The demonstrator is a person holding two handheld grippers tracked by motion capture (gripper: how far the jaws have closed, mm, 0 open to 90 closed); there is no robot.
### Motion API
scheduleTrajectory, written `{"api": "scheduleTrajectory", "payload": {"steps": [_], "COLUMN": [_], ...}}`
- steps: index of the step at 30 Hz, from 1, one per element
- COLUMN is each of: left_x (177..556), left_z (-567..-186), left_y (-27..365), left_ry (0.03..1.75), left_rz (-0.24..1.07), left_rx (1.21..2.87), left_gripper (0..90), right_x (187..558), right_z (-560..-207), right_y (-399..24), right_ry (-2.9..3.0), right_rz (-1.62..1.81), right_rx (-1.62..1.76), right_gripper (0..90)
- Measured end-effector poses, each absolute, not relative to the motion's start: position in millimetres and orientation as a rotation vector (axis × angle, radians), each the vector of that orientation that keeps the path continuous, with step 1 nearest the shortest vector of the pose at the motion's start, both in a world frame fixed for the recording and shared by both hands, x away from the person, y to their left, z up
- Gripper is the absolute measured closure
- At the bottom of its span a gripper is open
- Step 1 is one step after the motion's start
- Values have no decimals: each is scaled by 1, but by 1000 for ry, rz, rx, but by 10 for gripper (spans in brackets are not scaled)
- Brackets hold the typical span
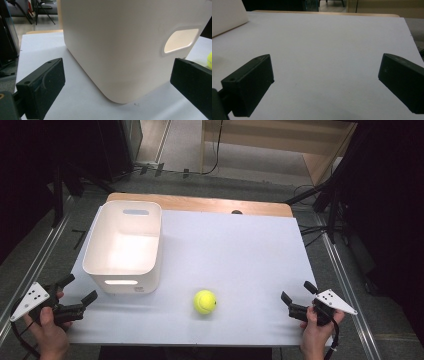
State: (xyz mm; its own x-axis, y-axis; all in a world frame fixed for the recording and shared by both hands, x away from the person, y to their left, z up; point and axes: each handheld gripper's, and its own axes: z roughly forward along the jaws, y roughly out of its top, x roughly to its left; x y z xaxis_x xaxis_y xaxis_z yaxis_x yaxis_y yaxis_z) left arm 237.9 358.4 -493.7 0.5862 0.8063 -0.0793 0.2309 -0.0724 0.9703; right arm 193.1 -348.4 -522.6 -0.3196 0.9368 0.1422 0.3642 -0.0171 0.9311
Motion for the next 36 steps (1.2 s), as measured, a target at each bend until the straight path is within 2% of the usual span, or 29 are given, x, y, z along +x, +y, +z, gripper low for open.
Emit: {"api": "scheduleTrajectory", "payload": {"steps": [36], "left_x": [237], "left_z": [-494], "left_y": [358], "left_ry": [881], "left_rz": [592], "left_rx": [1610], "left_gripper": [0], "right_x": [193], "right_z": [-520], "right_y": [-345], "right_ry": [1757], "right_rz": [1318], "right_rx": [1339], "right_gripper": [0]}}
